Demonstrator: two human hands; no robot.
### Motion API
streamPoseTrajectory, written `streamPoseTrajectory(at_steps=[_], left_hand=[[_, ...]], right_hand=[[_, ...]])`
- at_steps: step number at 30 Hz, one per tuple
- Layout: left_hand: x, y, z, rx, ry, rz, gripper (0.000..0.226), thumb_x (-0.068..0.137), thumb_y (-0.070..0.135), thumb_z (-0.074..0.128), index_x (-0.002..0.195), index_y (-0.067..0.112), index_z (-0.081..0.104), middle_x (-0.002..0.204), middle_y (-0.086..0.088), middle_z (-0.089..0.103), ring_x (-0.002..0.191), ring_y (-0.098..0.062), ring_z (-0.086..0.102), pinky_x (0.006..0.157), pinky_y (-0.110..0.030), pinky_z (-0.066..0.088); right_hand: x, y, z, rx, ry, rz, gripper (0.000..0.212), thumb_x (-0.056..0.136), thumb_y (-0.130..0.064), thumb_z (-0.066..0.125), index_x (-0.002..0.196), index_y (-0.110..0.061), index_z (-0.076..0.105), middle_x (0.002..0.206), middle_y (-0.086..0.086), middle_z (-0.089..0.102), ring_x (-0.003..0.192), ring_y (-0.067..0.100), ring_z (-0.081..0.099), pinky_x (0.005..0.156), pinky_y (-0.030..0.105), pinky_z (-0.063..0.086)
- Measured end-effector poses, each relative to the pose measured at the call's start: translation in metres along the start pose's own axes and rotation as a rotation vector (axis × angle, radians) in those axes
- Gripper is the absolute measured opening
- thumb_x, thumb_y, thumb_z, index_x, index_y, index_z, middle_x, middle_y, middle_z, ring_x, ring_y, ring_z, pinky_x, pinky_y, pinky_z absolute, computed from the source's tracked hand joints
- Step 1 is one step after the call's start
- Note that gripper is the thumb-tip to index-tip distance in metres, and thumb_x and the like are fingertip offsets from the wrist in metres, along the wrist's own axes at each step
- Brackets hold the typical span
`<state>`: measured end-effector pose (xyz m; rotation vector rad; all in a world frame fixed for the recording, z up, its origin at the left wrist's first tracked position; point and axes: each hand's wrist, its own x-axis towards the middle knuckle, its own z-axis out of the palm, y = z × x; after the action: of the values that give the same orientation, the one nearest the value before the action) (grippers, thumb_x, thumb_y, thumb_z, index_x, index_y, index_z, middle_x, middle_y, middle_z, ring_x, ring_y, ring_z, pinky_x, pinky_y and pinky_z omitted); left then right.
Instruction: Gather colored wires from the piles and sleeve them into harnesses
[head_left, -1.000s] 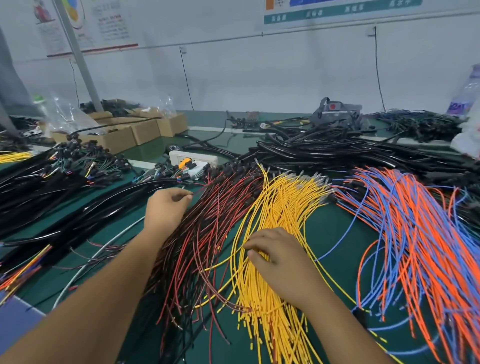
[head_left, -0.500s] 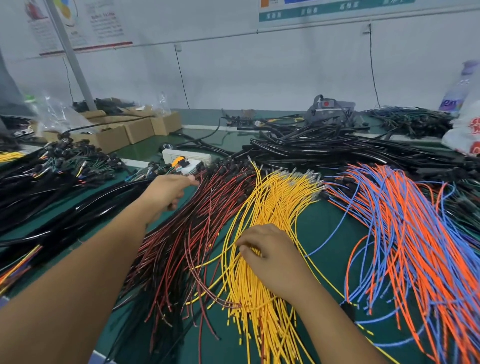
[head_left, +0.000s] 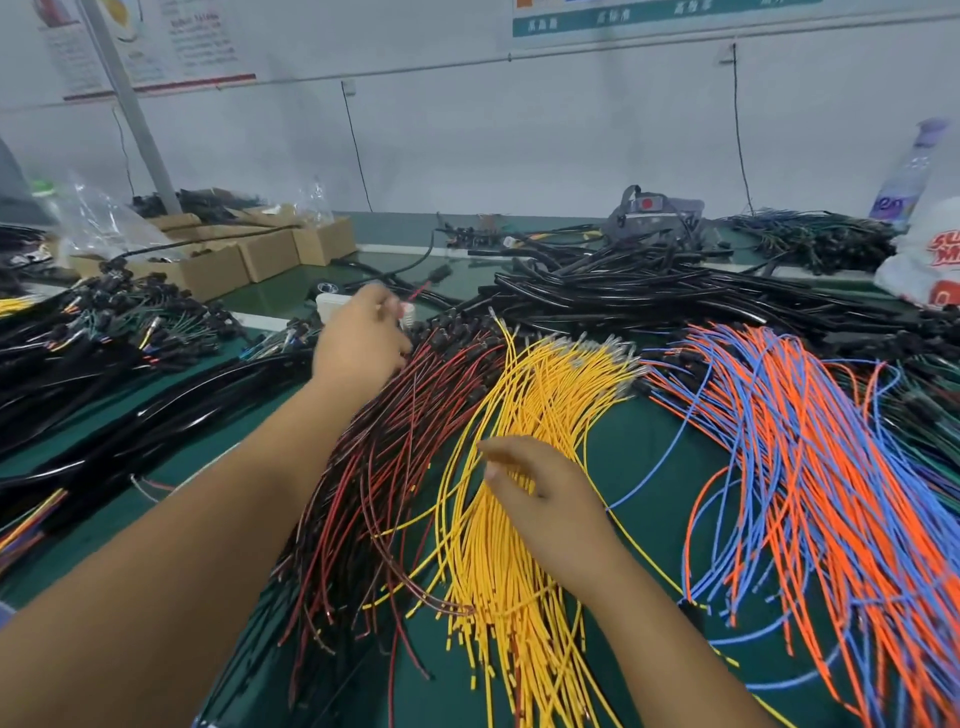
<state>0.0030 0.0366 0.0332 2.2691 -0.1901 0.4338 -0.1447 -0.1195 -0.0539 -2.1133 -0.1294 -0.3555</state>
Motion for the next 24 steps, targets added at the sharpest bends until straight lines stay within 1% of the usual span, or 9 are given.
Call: streamPoseTrajectory(at_steps=[3, 5, 7, 10, 13, 14, 16, 20, 24], left_hand=[[-0.024, 0.054, 0.018, -0.395, -0.313, -0.15, 0.02, 0.1, 0.017, 0.042, 0.096, 0.016, 0.061, 0.057, 0.003, 0.046, 0.042, -0.009, 0.034, 0.041, -0.022, 0.027], [-0.045, 0.083, 0.029, -0.824, -0.526, -0.282, 0.017, 0.099, 0.013, 0.043, 0.1, 0.012, 0.06, 0.051, 0.007, 0.039, 0.038, -0.004, 0.028, 0.036, -0.015, 0.022], [-0.063, 0.101, 0.042, -1.163, -0.722, -0.411, 0.019, 0.102, 0.013, 0.039, 0.097, 0.014, 0.058, 0.053, 0.006, 0.041, 0.038, -0.003, 0.031, 0.035, -0.012, 0.025], [-0.079, 0.11, 0.067, -1.261, -0.86, -0.459, 0.02, 0.104, 0.019, 0.036, 0.096, 0.023, 0.054, 0.05, 0.006, 0.038, 0.036, -0.002, 0.026, 0.032, -0.011, 0.021], [-0.081, 0.099, 0.09, -0.795, -0.668, -0.195, 0.019, 0.103, 0.023, 0.037, 0.107, 0.018, 0.055, 0.063, -0.012, 0.053, 0.044, -0.027, 0.045, 0.044, -0.023, 0.038], [-0.081, 0.091, 0.098, -0.524, -0.553, -0.051, 0.02, 0.102, 0.024, 0.039, 0.106, 0.018, 0.057, 0.085, -0.02, 0.063, 0.067, -0.038, 0.058, 0.058, -0.031, 0.045], [-0.085, 0.072, 0.114, -0.213, -0.429, 0.125, 0.021, 0.1, 0.026, 0.042, 0.103, 0.018, 0.062, 0.114, -0.01, 0.065, 0.099, -0.033, 0.058, 0.075, -0.03, 0.04], [-0.089, 0.059, 0.133, -0.459, -0.301, 0.04, 0.024, 0.098, 0.023, 0.042, 0.087, 0.025, 0.063, 0.066, 0.012, 0.052, 0.062, -0.014, 0.047, 0.056, -0.028, 0.032], [-0.071, 0.045, 0.12, -1.131, -0.242, -0.38, 0.018, 0.098, 0.014, 0.045, 0.095, 0.015, 0.064, 0.043, 0.01, 0.032, 0.035, -0.005, 0.024, 0.034, -0.019, 0.021]], right_hand=[[0.002, 0.001, -0.004, 0.286, 0.233, 0.097, 0.021, 0.098, -0.022, 0.053, 0.114, -0.028, 0.065, 0.109, -0.018, 0.063, 0.1, -0.011, 0.054, 0.08, 0.004, 0.04], [0.003, -0.001, -0.007, 0.225, 0.357, 0.076, 0.018, 0.097, -0.015, 0.053, 0.106, -0.021, 0.068, 0.103, -0.012, 0.064, 0.095, -0.006, 0.056, 0.077, 0.004, 0.04], [0.003, -0.002, -0.01, 0.067, 0.45, 0.016, 0.02, 0.095, -0.01, 0.054, 0.086, -0.026, 0.063, 0.087, -0.011, 0.059, 0.083, 0.0, 0.054, 0.069, 0.01, 0.038], [0.003, 0.005, -0.021, -0.131, 0.502, 0.024, 0.012, 0.089, -0.009, 0.058, 0.081, -0.018, 0.06, 0.082, -0.001, 0.055, 0.078, 0.014, 0.051, 0.065, 0.031, 0.039], [0.003, 0.014, -0.039, -0.499, 0.254, 0.228, 0.018, 0.085, -0.026, 0.061, 0.098, -0.014, 0.066, 0.094, 0.007, 0.06, 0.094, 0.029, 0.055, 0.078, 0.041, 0.047], [0.003, 0.016, -0.044, -0.587, 0.177, 0.277, 0.022, 0.085, -0.031, 0.062, 0.099, -0.015, 0.066, 0.096, 0.007, 0.062, 0.096, 0.031, 0.056, 0.08, 0.041, 0.048], [0.002, 0.015, -0.049, -0.595, 0.122, 0.307, 0.019, 0.082, -0.028, 0.062, 0.095, -0.015, 0.064, 0.095, 0.008, 0.065, 0.095, 0.033, 0.056, 0.08, 0.042, 0.049], [0.005, 0.019, -0.052, -0.533, 0.149, 0.298, 0.012, 0.083, -0.017, 0.055, 0.091, -0.014, 0.063, 0.09, 0.009, 0.067, 0.091, 0.035, 0.056, 0.078, 0.043, 0.049], [0.006, 0.026, -0.048, -0.542, 0.223, 0.26, 0.011, 0.089, -0.021, 0.054, 0.085, -0.015, 0.062, 0.083, 0.004, 0.064, 0.083, 0.028, 0.058, 0.074, 0.04, 0.049]])
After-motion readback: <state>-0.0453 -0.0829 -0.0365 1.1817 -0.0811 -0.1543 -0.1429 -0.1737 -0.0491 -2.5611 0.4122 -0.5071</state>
